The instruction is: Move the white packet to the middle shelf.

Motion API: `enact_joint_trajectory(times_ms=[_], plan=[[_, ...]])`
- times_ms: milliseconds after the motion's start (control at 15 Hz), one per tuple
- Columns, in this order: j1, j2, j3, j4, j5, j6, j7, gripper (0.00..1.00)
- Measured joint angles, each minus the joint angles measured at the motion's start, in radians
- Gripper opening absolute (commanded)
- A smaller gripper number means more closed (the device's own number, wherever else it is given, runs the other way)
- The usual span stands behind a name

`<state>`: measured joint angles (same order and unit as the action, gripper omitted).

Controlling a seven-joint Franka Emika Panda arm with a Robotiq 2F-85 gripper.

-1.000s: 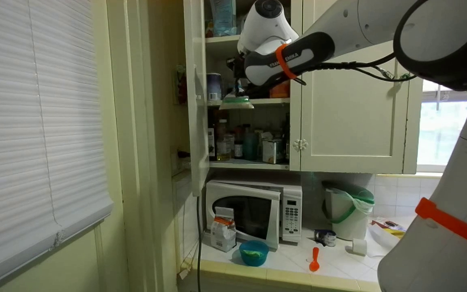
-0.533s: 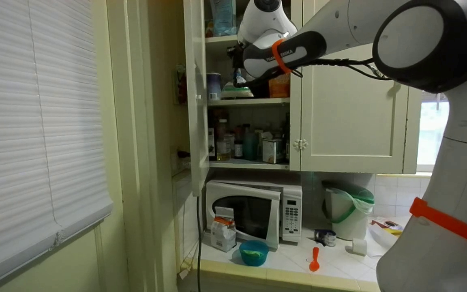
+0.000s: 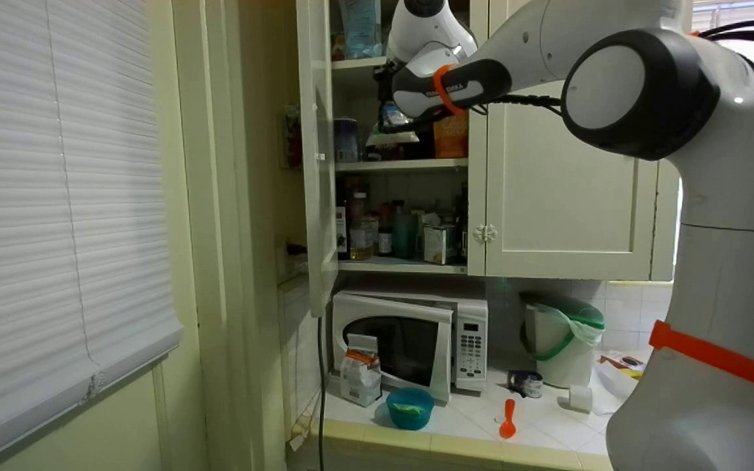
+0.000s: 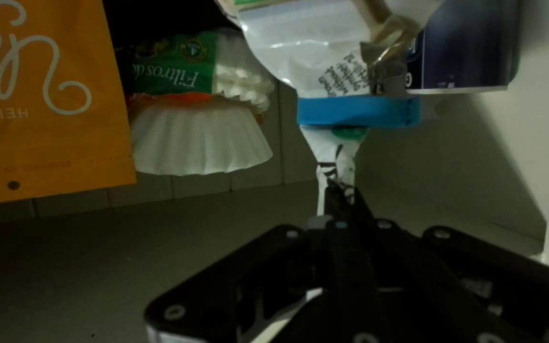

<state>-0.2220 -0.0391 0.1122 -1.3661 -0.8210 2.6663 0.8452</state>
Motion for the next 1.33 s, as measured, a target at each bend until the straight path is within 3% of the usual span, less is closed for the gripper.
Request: enact_joint_trajectory(times_ms=[600, 667, 733, 867, 1333], plan=[[0.0, 0.158, -0.001, 0.172, 0.0, -0.084, -0.009, 0.01], [0.0, 0.173, -0.001, 0.187, 0.001, -0.084, -0.01, 0.27], [0.0, 0.188, -0.001, 0.201, 0.002, -0.084, -0.012, 0.29], [0.0, 0.211, -0.001, 0.221, 0.008, -0.087, -0.021, 0.42], [0.001, 0.231, 0.003, 0.248, 0.018, -0.087, -0.038, 0.95]])
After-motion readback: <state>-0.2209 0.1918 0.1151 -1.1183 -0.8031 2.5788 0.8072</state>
